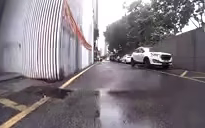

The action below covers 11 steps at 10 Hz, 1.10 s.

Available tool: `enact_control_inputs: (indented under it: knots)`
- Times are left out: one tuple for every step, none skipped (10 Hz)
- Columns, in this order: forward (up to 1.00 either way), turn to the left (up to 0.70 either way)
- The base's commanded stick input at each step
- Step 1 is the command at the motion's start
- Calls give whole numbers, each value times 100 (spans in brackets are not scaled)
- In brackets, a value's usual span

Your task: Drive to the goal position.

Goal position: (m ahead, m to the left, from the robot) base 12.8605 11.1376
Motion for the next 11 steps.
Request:
enact_control_inputs:
  knots:
    - [45, 0]
    - [45, 0]
    - [45, 0]
    - [45, 0]
    - [45, 0]
    - [45, 0]
    - [45, 0]
    - [45, 0]
    - [45, 0]
    - [45, 0]
    - [45, 0]
